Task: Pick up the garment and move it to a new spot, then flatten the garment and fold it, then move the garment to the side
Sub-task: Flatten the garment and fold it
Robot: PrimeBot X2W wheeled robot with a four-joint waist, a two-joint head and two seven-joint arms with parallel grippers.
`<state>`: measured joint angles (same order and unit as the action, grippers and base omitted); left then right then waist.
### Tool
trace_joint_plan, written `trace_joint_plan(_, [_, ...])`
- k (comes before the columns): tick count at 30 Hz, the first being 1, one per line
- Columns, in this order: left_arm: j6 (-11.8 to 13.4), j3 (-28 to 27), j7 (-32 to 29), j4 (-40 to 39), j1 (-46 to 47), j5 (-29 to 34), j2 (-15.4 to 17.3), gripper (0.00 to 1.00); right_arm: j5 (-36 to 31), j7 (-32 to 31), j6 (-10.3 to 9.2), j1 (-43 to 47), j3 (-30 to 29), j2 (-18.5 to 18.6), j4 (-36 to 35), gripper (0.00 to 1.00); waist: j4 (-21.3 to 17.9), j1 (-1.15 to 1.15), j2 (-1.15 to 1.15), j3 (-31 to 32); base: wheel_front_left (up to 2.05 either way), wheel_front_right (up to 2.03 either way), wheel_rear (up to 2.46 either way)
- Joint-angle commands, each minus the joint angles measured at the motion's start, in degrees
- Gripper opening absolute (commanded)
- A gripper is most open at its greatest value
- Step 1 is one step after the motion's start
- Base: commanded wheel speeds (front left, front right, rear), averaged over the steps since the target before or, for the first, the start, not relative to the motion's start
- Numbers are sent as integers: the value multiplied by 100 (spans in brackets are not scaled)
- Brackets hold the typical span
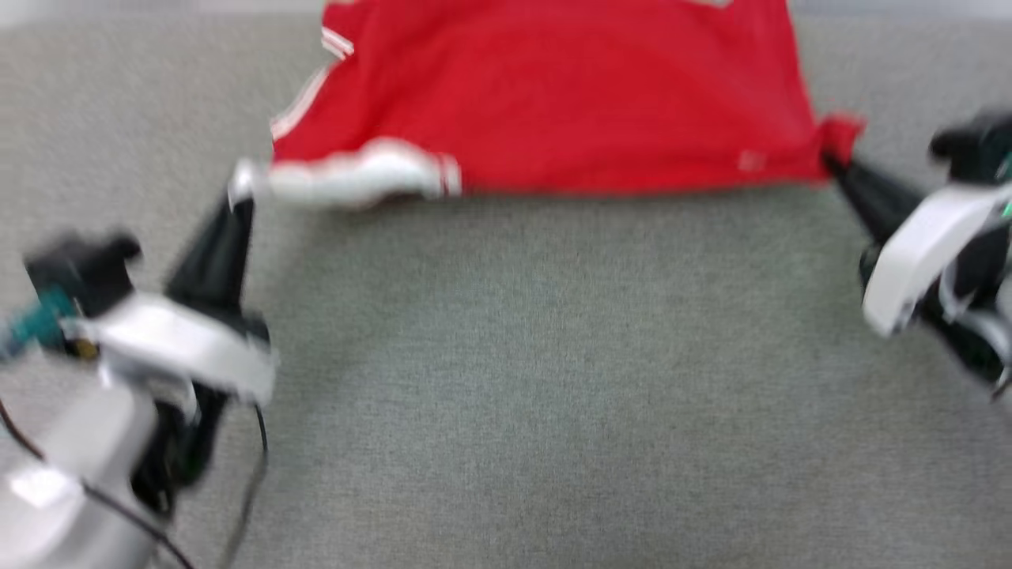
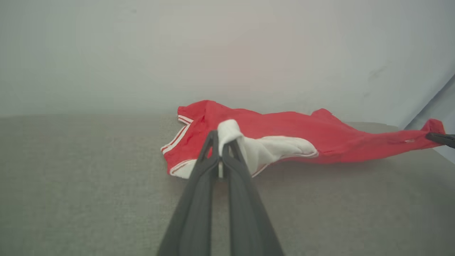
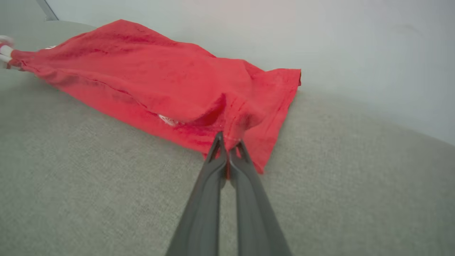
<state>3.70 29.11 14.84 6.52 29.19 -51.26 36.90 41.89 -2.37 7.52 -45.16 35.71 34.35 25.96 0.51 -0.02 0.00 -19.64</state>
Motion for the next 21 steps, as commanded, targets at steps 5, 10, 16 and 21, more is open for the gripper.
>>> trace_joint_plan(5, [263,51,35,-406,-1282,-241,8,0,51,-92,-6,1029,-54,87,-212,0,24,2,0,722,0,0,0])
trace_joint_plan(10, [391,79,41,-586,-2180,-452,-17,0,117,-135,-7,1824,-223,103,-361,0,29,2,0,1126,0,0,0])
trace_joint_plan(16, [476,221,-26,-701,-3076,-717,-10,0,136,-198,-7,2712,-429,89,-488,0,29,2,0,1539,0,0,0])
trace_joint_plan(21, [563,254,-48,-778,-3640,-951,-2,0,105,-237,-7,3315,-555,100,-645,0,-4,2,0,1774,0,0,0])
